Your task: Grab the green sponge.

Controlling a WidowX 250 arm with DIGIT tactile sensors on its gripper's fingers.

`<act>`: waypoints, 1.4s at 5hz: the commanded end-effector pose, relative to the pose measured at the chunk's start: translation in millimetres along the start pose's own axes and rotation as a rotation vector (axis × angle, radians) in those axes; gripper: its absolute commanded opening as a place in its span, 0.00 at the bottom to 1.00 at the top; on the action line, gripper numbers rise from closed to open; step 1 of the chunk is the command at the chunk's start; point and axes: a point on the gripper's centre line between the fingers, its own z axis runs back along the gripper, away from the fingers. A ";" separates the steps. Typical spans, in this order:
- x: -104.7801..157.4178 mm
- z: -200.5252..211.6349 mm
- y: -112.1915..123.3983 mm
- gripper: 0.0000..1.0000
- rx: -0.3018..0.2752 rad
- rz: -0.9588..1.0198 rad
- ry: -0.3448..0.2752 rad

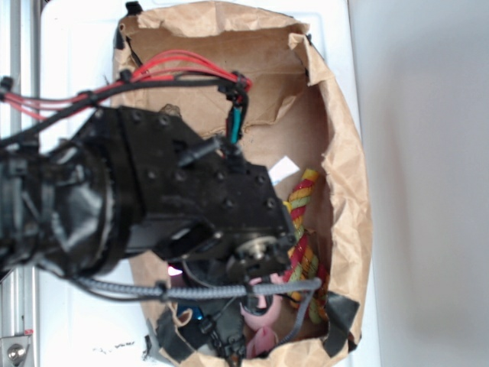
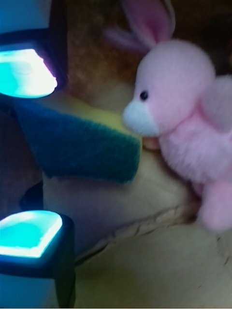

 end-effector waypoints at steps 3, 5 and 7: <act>17.4 19.5 -6.5 1.00 -0.073 0.013 0.002; 21.4 2.7 -10.6 1.00 -0.079 0.009 -0.004; 29.5 -13.3 -9.6 1.00 -0.107 -0.012 -0.024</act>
